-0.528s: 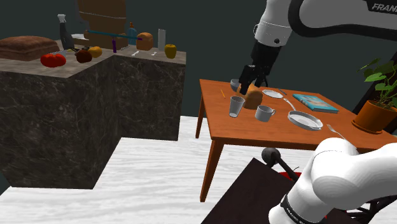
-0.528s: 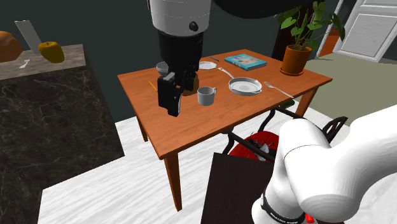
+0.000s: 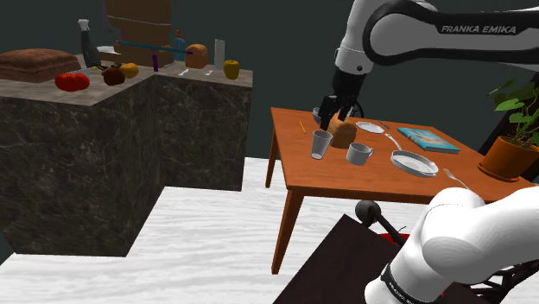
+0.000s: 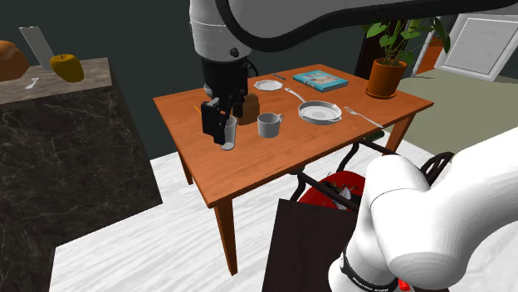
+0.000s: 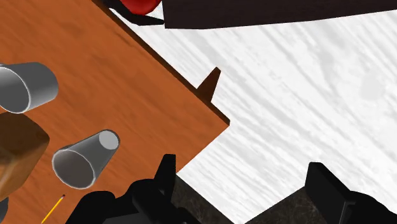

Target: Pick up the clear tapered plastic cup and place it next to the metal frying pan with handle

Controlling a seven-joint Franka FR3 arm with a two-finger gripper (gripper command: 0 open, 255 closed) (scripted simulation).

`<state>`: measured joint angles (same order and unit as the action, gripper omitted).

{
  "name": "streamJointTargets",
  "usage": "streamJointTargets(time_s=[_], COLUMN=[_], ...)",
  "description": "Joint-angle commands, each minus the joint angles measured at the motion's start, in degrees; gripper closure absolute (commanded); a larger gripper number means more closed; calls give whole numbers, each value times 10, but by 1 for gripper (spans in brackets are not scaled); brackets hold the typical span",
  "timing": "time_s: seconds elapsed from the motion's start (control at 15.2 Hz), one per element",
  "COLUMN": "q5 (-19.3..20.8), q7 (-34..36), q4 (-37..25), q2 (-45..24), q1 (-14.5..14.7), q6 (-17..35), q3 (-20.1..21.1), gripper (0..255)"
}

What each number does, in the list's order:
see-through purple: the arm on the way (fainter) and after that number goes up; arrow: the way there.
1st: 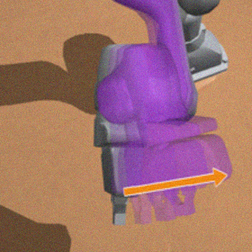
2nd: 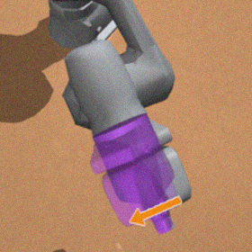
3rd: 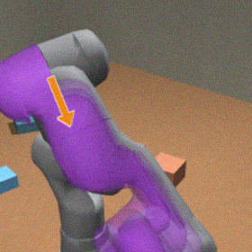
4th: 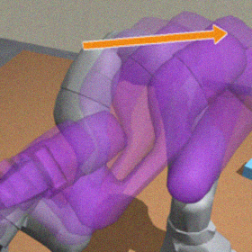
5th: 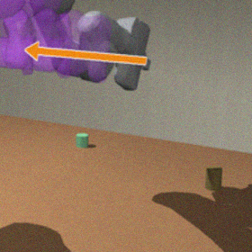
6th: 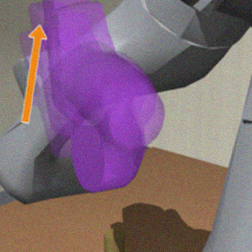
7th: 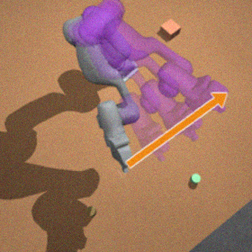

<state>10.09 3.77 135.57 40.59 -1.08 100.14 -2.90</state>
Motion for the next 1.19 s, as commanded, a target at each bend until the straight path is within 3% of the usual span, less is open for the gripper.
streamJointTargets(time_s=[0.0, 0.59, 1.12], q5=[11, 35, 8], q7=[-20, -102, -187], q4=[2, -39, -121], q2=[-22, -169, -329], q1=[-8, -31, -46], q6=[24, 127, 197], q3=[-21, -108, -174], gripper=[0, 0, 0])
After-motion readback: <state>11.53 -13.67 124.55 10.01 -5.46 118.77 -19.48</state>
